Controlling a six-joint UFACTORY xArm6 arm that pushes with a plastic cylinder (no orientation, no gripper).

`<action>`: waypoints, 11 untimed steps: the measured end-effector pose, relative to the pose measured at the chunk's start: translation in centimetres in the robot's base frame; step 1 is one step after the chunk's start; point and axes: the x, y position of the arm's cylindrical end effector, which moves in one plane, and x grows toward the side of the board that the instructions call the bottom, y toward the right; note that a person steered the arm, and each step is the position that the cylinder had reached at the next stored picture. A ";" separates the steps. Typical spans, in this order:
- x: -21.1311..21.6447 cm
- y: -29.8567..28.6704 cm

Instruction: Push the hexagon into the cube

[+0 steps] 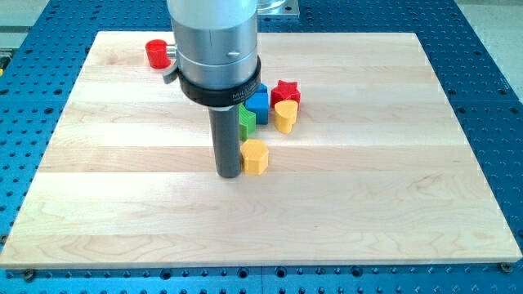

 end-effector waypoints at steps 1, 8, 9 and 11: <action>-1.5 3.2; -6.1 7.6; -3.9 4.5; -9.4 -13.1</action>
